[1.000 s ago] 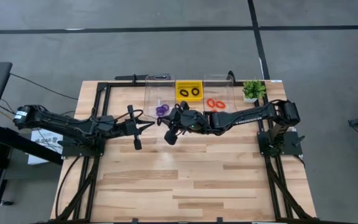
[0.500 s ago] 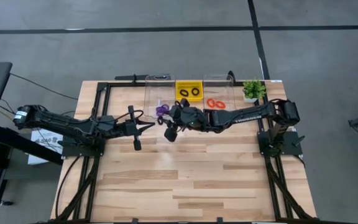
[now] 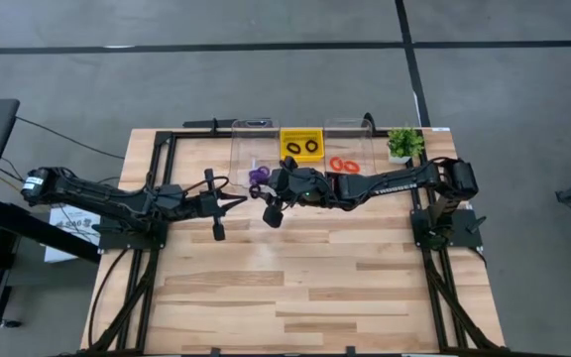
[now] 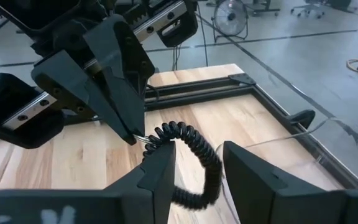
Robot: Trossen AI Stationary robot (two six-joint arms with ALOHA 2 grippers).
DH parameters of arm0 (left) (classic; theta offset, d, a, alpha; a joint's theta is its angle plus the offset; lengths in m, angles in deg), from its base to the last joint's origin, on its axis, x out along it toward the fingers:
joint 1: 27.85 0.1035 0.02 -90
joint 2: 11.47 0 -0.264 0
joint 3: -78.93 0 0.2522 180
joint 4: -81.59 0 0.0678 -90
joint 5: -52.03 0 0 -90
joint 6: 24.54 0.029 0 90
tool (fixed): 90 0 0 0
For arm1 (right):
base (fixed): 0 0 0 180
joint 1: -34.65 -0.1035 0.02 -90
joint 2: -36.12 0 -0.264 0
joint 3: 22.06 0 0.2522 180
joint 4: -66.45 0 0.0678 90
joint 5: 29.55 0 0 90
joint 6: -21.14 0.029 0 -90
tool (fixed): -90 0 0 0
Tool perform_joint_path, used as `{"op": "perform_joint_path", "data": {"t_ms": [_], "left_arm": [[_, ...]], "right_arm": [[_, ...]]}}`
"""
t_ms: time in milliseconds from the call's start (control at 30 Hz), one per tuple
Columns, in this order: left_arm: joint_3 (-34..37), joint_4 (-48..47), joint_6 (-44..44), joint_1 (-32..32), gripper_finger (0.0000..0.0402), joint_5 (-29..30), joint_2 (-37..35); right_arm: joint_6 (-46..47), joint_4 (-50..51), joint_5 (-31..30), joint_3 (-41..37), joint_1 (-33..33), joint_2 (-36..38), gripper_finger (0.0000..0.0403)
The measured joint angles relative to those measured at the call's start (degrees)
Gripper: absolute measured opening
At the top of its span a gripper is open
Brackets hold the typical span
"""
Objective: Sort spring keychains
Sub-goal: Put the black spring keychain into the yellow bin
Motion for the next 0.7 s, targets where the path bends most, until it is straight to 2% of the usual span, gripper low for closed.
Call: {"op": "perform_joint_path", "data": {"t_ms": [367,567,700], "left_arm": [[0.0,-0.02,-0.03,0.03,0.0008,0.28,0.0],[0.0,-0.06,-0.42,0.04,0.0008,-0.6,0.0],[0.0,-0.1,-0.42,0.04,0.0008,-0.77,0.0]], "right_arm": [[-0.5,0.51,0.59,0.0,0.68,0.02,0.0122],[-6.88,0.18,0.56,0.0,1.29,0.02,0.0122],[-7.52,-0.05,0.76,0.0,1.31,0.02,0.0122]]}}
